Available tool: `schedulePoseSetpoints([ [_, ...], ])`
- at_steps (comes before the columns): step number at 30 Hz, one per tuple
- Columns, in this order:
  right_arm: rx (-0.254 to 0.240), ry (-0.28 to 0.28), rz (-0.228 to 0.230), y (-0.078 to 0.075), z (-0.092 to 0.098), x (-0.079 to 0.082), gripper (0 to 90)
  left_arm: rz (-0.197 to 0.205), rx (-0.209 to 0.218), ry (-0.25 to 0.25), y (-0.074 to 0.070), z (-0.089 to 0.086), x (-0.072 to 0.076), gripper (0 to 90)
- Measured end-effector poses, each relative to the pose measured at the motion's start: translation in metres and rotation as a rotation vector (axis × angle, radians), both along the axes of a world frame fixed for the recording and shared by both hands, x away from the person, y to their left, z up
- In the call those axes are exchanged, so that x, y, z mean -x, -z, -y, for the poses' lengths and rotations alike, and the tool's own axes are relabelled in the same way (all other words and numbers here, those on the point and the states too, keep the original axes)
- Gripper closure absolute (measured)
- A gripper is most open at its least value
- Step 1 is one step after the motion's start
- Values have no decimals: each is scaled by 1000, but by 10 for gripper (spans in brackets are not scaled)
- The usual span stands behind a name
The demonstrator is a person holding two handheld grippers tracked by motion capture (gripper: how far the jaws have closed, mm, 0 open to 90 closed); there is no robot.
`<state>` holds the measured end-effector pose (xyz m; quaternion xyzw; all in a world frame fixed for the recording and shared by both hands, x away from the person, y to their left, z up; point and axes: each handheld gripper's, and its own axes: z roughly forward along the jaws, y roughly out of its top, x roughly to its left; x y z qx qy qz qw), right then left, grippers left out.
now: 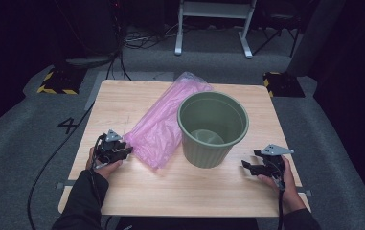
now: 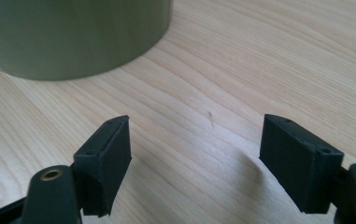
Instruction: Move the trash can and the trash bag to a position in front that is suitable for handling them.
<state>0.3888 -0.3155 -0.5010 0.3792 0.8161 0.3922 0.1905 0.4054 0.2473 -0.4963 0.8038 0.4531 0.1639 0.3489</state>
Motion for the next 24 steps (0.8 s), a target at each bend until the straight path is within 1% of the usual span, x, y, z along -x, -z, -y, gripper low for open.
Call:
schedulePoseSetpoints([
  [2, -19, -12, 4, -1, -3, 1, 236, -5, 3, 8, 0, 0, 2, 639],
  [3, -19, -12, 4, -1, -3, 1, 236, -5, 3, 8, 0, 0, 2, 652],
  [4, -23, -22, 15, -4, -7, 3, 226, 21, -29, 24, 0, 3, 7, 667],
  [5, -23, -22, 15, -4, -7, 3, 226, 21, -29, 24, 0, 3, 7, 667],
  [6, -44, -35, 24, -7, -13, 5, 211, 15, -36, 37, 0, 5, 11, 668],
  [8, -76, -49, 26, -10, -19, 6, 201, 9, -34, 43, -1, 6, 12, 677],
  [9, -76, -49, 26, -10, -19, 6, 201, 3, -32, 50, -1, 6, 14, 677],
  [10, -89, -65, 32, -12, -24, 7, 199, -4, -19, 45, -1, 7, 14, 671],
  [11, -85, -70, 45, -14, -28, 9, 191, -9, -9, 33, -1, 7, 13, 625],
  [12, -85, -92, 63, -16, -37, 11, 190, -5, -13, 28, -2, 6, 13, 485],
  [13, -85, -92, 63, -16, -37, 11, 190, 0, 2, 27, -2, 5, 13, 485],
  [14, -76, -106, 69, -18, -44, 11, 193, 31, 42, 25, -5, 3, 14, 416],
  [15, -76, -113, 67, -18, -46, 12, 193, 44, 49, 16, -7, 2, 15, 358],
  [16, -75, -118, 67, -18, -48, 11, 193, 63, 46, 7, -8, 2, 15, 326],
  [17, -75, -118, 67, -18, -48, 11, 193, 63, 46, 7, -8, 2, 15, 295],
  [18, -74, -122, 63, -17, -50, 11, 193, 93, 54, -11, -12, 0, 14, 282],
  [19, -75, -122, 62, -17, -50, 11, 193, 104, 67, -23, -15, -1, 12, 276],
  [20, -75, -122, 62, -17, -50, 11, 193, 104, 67, -23, -15, -1, 12, 254],
  [21, -76, -120, 62, -17, -50, 10, 193, 116, 77, -25, -18, -2, 10, 254],
  [22, -80, -115, 61, -17, -50, 10, 193, 147, 111, -40, -24, -5, 7, 221],
  [23, -76, -114, 66, -17, -50, 10, 193, 163, 133, -37, -27, -6, 5, 216],
  [24, -75, -116, 68, -18, -51, 11, 192, 168, 149, -37, -29, -6, 2, 208],
])
